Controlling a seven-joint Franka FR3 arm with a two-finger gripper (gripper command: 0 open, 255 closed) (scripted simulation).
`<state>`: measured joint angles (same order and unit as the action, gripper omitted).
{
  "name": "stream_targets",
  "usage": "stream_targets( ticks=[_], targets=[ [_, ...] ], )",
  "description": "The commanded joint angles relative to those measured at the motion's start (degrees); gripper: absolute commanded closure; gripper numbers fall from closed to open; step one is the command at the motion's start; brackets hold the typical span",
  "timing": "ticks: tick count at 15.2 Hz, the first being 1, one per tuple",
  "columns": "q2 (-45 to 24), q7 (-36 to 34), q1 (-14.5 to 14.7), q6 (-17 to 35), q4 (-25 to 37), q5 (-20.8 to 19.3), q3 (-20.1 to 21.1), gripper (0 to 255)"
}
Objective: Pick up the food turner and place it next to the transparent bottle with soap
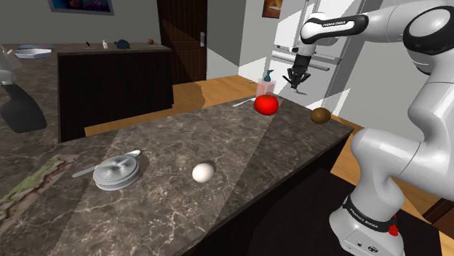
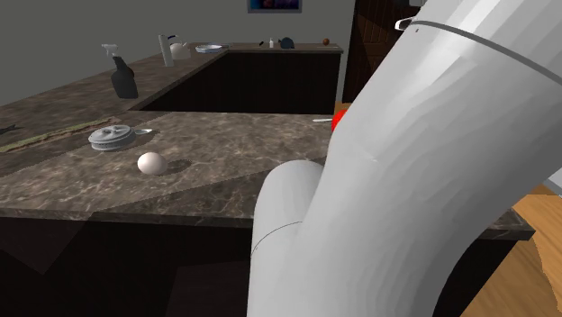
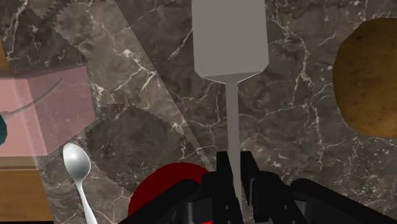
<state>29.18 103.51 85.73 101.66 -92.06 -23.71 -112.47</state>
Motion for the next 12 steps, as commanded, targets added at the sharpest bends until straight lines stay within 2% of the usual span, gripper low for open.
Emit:
stream_targets(
  ticks=[1,12],
  targets=[
    [0.35,-0.24,-0.05,1.35,-1.20,-0.41,-0.30,255],
    [2.91,-1.80,0.52,8.28,-6.79,-3.26,-2.66,255]
  ],
)
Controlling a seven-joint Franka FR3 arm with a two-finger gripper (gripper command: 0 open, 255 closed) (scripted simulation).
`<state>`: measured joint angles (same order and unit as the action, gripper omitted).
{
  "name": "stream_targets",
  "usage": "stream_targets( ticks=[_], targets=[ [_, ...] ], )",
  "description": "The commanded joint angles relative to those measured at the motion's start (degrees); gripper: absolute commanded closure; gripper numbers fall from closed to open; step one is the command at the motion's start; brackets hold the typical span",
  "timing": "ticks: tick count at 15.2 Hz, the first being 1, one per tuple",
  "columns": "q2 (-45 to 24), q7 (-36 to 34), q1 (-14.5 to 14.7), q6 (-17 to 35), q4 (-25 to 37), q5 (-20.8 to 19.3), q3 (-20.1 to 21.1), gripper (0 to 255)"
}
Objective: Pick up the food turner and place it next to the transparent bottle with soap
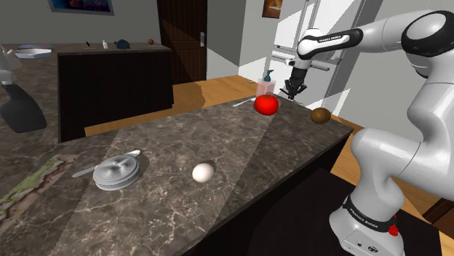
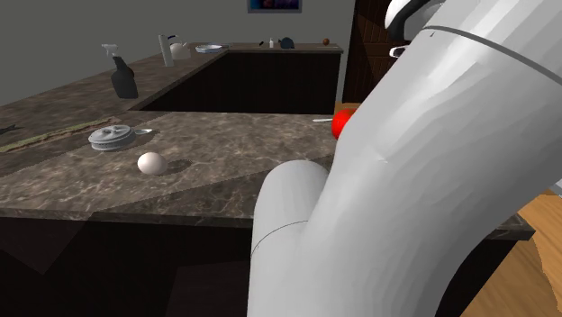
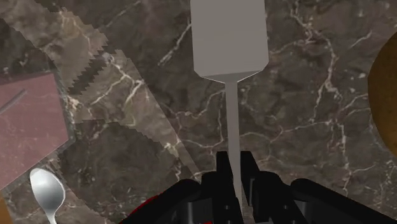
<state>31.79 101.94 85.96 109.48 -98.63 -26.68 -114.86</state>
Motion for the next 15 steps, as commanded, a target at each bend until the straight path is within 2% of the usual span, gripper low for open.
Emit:
stream_targets(
  ticks=[1,12,15],
  targets=[
    [0.59,-0.39,0.41,1.05,-0.62,-0.60,-0.55,255],
    [4.28,-2.41,2.42,7.34,-4.32,-4.51,-4.24,255],
    [4.28,-2.41,2.42,7.33,-4.32,-4.52,-4.24,255]
  ],
)
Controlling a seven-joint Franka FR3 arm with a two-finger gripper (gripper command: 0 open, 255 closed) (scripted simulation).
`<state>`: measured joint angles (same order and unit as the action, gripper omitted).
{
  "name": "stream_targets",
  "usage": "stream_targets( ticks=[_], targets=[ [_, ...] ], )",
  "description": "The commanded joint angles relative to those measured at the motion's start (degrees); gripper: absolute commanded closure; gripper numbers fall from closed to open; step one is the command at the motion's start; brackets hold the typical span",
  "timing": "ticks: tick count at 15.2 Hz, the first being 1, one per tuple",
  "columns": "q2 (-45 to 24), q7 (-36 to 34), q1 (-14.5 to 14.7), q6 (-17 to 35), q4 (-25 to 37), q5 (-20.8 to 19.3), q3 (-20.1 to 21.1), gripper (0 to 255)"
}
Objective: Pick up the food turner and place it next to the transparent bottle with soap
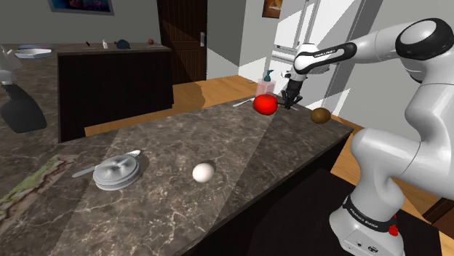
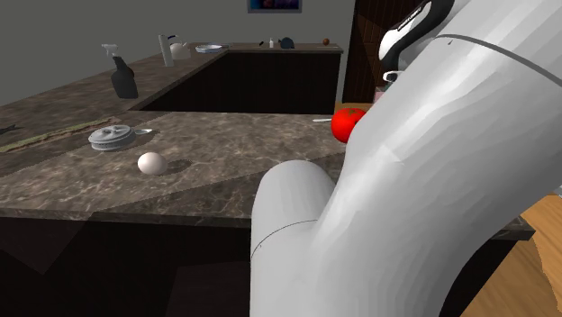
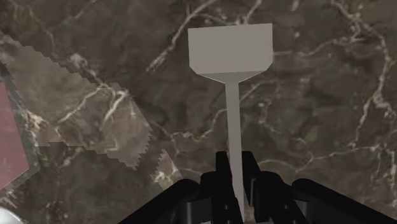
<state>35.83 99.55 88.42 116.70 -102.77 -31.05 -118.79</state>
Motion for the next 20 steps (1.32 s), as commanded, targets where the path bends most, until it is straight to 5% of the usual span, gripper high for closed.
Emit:
stream_targets(
  ticks=[1,5,6,20],
  targets=[
    [0.25,-0.03,-0.04,0.11,-0.19,-0.15,-0.31,255],
    [0.25,-0.03,-0.04,0.11,-0.19,-0.15,-0.30,255],
    [0.26,-0.06,-0.07,0.23,-0.31,-0.19,-0.33,0],
    [-2.64,1.91,-1.70,-5.32,3.24,3.04,2.65,0]
  ],
)
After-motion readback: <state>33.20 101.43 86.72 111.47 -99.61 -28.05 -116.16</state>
